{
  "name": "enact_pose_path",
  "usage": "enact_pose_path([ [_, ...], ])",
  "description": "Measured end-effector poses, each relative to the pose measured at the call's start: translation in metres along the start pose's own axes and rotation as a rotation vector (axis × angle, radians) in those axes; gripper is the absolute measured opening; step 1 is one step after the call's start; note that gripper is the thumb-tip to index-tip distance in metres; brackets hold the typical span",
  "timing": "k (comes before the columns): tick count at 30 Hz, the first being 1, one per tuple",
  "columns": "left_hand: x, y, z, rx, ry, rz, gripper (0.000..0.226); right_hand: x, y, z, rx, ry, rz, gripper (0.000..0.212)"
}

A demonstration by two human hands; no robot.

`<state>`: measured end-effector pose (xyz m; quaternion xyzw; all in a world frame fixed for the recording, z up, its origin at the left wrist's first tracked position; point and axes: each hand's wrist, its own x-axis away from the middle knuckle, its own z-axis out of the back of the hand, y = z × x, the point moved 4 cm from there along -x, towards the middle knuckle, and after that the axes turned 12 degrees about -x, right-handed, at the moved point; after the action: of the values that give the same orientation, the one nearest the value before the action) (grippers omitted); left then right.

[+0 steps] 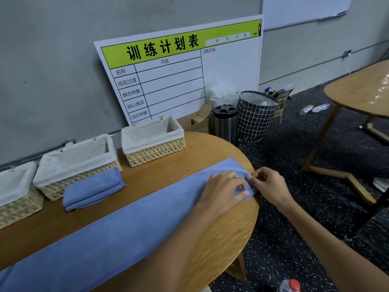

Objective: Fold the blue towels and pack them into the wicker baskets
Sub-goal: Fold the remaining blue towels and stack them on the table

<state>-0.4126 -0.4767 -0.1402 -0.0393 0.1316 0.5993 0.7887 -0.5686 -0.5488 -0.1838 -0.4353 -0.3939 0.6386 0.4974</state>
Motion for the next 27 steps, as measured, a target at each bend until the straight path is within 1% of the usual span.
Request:
enact_pose_path([
  [3,-0.011,0.007,-0.007,-0.002,-0.009,0.060,0.020,0.001,0.000,0.002,0.000,0.003,-0.003,0.018],
  [7,-0.012,0.005,-0.009,-0.007,0.017,0.084,0.012,0.000,-0.005,0.006,-0.025,0.017,0.014,0.018],
  [9,-0.012,0.004,-0.006,-0.017,0.045,0.073,0.010,0.000,-0.009,0.007,-0.032,0.032,0.035,0.018],
  [11,-0.012,0.005,0.000,-0.028,0.100,0.055,0.014,0.001,-0.015,0.009,-0.046,0.035,0.055,0.017],
  [13,-0.011,0.007,0.006,-0.022,0.148,0.038,0.017,0.001,-0.022,0.010,-0.078,0.027,0.071,0.017],
  [15,-0.008,0.010,0.008,-0.018,0.162,0.000,0.015,0.003,-0.025,0.011,-0.125,0.006,0.076,0.018],
  [17,-0.003,0.012,0.004,-0.014,0.121,-0.021,0.011,0.004,-0.022,0.013,-0.109,-0.014,0.074,0.019],
  [19,0.001,0.013,-0.003,0.003,0.059,-0.026,0.008,0.005,-0.013,0.013,-0.015,-0.028,0.067,0.018],
  [22,0.004,0.013,-0.005,0.031,0.012,-0.032,0.007,0.008,-0.003,0.012,0.073,-0.034,0.066,0.017],
  [25,-0.002,0.013,0.001,0.062,0.008,-0.014,0.009,0.009,-0.001,0.011,0.062,-0.050,0.050,0.016],
  [27,-0.011,0.006,0.003,0.062,0.034,0.047,0.011,0.009,0.001,0.011,0.013,-0.085,0.007,0.018],
])
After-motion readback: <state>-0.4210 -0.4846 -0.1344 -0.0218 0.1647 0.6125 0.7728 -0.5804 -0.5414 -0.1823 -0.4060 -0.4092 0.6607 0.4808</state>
